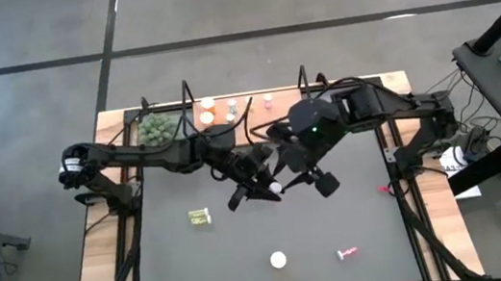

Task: Pick and place medicine bottles onto shelf by color
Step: Put the bottom pink pill bottle on the shelf aligned with the other pink pill bottle

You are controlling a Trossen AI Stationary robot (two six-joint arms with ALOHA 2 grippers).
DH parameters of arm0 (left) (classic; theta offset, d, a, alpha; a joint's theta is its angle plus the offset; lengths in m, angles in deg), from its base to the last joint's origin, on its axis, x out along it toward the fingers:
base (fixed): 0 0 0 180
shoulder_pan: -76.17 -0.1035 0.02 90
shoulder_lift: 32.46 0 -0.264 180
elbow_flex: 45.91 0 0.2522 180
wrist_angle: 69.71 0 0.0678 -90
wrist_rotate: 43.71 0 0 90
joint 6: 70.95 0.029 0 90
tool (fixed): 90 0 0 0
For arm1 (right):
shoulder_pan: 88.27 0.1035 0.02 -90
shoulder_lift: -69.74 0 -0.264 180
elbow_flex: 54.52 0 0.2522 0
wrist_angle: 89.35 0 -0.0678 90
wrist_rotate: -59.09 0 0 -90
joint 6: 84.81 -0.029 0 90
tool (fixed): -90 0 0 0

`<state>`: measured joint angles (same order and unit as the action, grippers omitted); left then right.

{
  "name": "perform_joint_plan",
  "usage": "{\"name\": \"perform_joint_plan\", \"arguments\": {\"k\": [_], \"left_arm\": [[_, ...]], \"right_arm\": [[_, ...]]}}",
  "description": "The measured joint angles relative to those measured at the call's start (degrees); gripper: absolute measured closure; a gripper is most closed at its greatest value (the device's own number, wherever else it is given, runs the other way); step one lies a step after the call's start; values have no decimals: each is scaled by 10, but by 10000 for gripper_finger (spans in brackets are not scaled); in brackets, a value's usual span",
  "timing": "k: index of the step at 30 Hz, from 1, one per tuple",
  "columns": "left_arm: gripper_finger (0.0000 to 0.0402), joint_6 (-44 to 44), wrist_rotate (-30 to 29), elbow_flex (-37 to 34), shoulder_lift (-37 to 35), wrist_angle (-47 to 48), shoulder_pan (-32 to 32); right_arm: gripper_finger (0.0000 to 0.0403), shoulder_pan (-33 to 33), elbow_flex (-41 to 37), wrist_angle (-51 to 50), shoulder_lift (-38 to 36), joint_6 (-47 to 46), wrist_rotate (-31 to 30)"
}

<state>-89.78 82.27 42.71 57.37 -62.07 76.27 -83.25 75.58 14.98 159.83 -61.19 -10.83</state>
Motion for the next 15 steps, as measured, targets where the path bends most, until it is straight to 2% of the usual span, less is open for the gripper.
{"name": "perform_joint_plan", "arguments": {"k": [15], "left_arm": [[310,-3,4,1,11,-29,0]], "right_arm": [[243,4,-4,-12,24,24,14]]}}
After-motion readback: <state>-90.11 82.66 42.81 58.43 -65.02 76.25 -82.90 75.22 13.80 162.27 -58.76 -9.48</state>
